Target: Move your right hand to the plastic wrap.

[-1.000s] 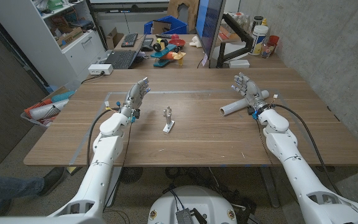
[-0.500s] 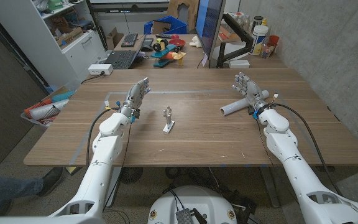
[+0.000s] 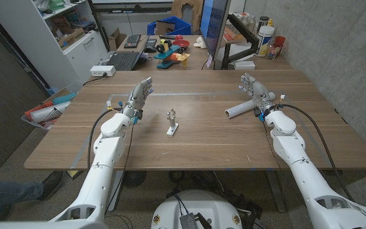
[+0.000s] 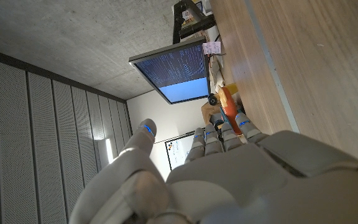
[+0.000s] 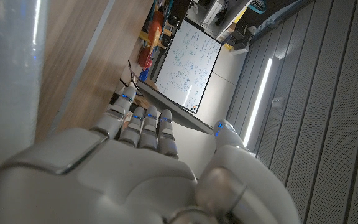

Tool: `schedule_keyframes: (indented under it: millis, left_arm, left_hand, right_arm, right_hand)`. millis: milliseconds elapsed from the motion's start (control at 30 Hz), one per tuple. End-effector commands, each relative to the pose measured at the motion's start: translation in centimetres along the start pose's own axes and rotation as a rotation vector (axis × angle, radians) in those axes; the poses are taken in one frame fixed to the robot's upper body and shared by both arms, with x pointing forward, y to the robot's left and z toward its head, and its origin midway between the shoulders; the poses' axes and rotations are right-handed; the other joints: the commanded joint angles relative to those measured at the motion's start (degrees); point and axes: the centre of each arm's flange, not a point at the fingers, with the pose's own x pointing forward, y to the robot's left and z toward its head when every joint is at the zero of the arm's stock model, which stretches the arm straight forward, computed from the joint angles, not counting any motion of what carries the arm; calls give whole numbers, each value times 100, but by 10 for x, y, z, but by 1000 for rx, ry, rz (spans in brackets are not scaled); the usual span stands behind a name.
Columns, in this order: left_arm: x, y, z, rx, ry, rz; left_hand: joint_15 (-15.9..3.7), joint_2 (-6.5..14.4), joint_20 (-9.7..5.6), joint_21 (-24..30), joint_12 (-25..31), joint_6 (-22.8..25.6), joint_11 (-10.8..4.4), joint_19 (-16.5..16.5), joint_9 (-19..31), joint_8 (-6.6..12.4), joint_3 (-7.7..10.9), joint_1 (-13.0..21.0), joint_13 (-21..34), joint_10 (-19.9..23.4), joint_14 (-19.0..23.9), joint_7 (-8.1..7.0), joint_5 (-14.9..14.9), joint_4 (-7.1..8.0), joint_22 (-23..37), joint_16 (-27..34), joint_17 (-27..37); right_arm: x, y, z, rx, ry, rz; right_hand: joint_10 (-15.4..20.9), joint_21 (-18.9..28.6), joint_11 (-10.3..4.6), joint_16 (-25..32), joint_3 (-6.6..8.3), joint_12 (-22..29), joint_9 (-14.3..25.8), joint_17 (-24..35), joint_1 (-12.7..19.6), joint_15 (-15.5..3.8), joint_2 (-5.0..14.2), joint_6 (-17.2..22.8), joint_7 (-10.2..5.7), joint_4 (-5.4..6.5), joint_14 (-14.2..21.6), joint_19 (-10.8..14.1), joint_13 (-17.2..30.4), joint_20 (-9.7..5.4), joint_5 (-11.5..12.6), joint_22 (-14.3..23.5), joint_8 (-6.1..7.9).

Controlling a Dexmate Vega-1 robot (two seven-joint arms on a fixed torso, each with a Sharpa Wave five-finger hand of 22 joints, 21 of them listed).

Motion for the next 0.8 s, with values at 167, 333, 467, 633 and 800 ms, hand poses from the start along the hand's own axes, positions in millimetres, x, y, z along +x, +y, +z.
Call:
schedule_keyframes:
  millis: [167,333,467,633,800]
  left_arm:
    - [2,3,9,9,-7,3]
    - [2,5,9,10,-8,3]
    - [2,6,7,5,-5,1]
    - [2,7,4,3,0,0]
    - [2,7,4,4,1,0]
  left_hand:
    - [26,50,25,-24,58,23,-2,2,6,25,17,-1,-10,14,-14,7,43,-31,14,34,17]
    - [24,52,33,-39,59,28,-6,0,6,25,16,-4,-19,15,-14,0,43,-35,14,33,17]
    - [25,54,30,-50,59,35,-3,1,7,27,15,-8,-27,15,-14,3,44,-38,15,33,17]
    - [22,58,35,-65,60,41,-4,-6,7,27,15,-9,-36,15,-14,4,45,-43,15,32,16]
    - [22,62,43,-83,61,59,1,-10,7,32,15,-13,-46,13,-14,0,45,-47,16,32,15]
  right_arm:
    - [2,-4,9,-79,-13,-8]
    - [2,-3,13,-116,-11,-17]
    - [1,-1,15,-151,-6,-15]
    - [1,1,17,-208,-1,-2]
    - [2,2,18,-234,5,-2]
  right_hand:
    - [47,-51,-22,34,-8,-14,-4,-22,-15,-5,24,34,-55,-7,65,64,3,5,36,28,21]
    - [56,-60,-53,31,-10,-20,-7,-35,-19,-11,24,27,-75,-11,68,70,0,5,40,28,17]
    - [68,-69,-47,29,-11,-25,-10,-48,-19,-24,24,29,-97,-16,73,77,-2,4,44,28,17]
    - [75,-80,-51,31,-14,-33,-12,-62,-25,-28,24,33,-116,-19,85,83,-5,4,49,28,17]
    - [81,-89,-56,29,-16,-40,-14,-74,-28,-36,22,36,-124,-23,90,85,-7,4,53,28,18]
